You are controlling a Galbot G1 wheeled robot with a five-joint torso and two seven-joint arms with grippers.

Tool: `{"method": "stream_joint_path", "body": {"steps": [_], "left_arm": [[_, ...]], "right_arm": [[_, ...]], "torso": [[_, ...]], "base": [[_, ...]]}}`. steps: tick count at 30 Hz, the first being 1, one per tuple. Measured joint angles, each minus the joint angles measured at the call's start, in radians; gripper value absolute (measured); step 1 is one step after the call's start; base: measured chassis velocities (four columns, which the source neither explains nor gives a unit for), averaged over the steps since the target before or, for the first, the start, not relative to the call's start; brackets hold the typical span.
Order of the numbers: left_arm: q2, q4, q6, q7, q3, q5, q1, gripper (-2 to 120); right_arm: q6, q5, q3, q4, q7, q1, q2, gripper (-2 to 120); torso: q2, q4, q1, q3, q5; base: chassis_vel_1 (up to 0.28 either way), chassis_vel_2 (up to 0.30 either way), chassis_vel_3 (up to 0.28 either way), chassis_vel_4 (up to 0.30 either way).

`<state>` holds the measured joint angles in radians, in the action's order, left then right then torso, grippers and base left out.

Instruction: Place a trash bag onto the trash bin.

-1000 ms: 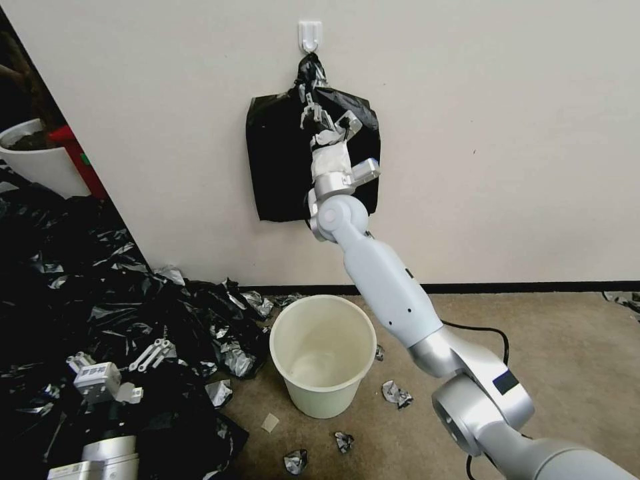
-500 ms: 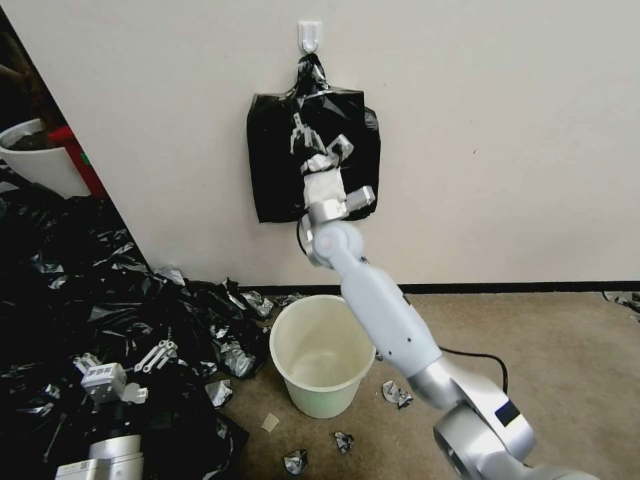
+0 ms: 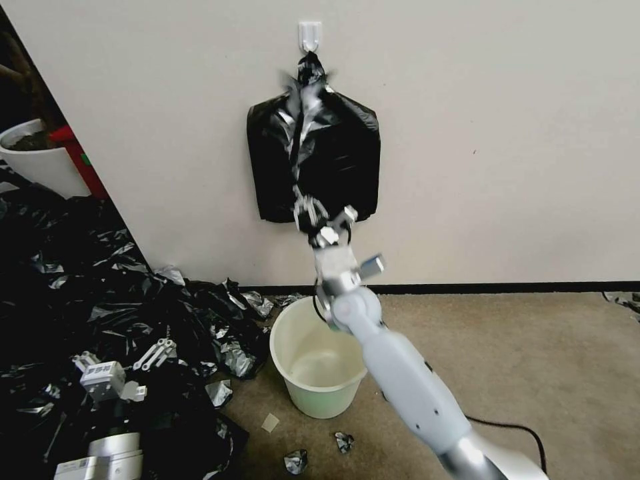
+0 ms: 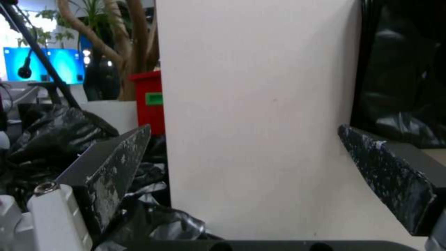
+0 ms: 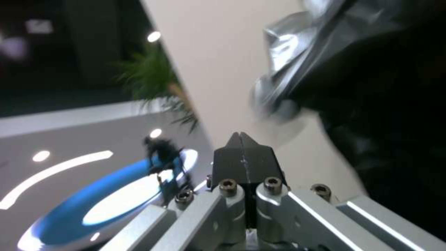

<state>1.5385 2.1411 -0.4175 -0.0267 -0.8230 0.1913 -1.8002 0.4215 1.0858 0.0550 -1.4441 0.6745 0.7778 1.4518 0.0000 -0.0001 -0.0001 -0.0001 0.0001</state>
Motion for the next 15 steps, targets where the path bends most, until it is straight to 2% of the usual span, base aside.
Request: {"method": "stream_joint_path", "body": {"steps": [2,7,9,10,12,13,15], "left_arm": [[-0.006,0.000,0.000,0.001,-0.005,0.003,0.001,100],[-0.010,0.001,0.000,0.001,-0.009,0.004,0.001,100],[-0.010,0.001,0.000,0.001,-0.009,0.004,0.001,100],[-0.010,0.001,0.000,0.001,-0.009,0.004,0.001,100],[-0.008,0.002,-0.001,0.002,-0.008,0.004,-0.001,100],[-0.008,0.002,-0.001,0.002,-0.008,0.004,-0.001,100],[-0.007,0.002,-0.003,0.002,-0.010,0.004,-0.004,100]], "right_arm": [[-0.007,-0.022,-0.003,-0.001,0.092,0.043,-0.041,0],[-0.006,-0.060,-0.016,0.014,0.119,0.065,-0.058,0],[0.013,-0.086,-0.020,0.004,0.011,0.065,-0.058,0],[0.013,-0.086,-0.020,0.004,0.011,0.065,-0.058,0],[0.049,-0.169,-0.026,-0.032,-0.181,0.043,-0.048,0],[0.049,-0.169,-0.026,-0.032,-0.181,0.043,-0.048,0],[0.072,-0.325,-0.046,-0.062,-0.329,0.006,-0.041,0]], "torso": [[0.000,0.0000,0.000,0.000,0.0000],[0.000,0.0000,0.000,0.000,0.0000],[0.000,0.0000,0.000,0.000,0.0000],[0.000,0.0000,0.000,0.000,0.0000],[0.000,0.0000,0.000,0.000,0.0001],[0.000,0.0000,0.000,0.000,0.0001],[0.000,0.0002,0.000,0.000,-0.0002]], "base": [[0.000,0.000,0.000,0.000],[0.000,0.000,0.000,0.000],[0.000,0.000,0.000,0.000],[0.000,0.000,0.000,0.000],[0.000,0.000,0.000,0.000],[0.000,0.000,0.000,0.000],[0.000,0.000,0.000,0.000]]}}
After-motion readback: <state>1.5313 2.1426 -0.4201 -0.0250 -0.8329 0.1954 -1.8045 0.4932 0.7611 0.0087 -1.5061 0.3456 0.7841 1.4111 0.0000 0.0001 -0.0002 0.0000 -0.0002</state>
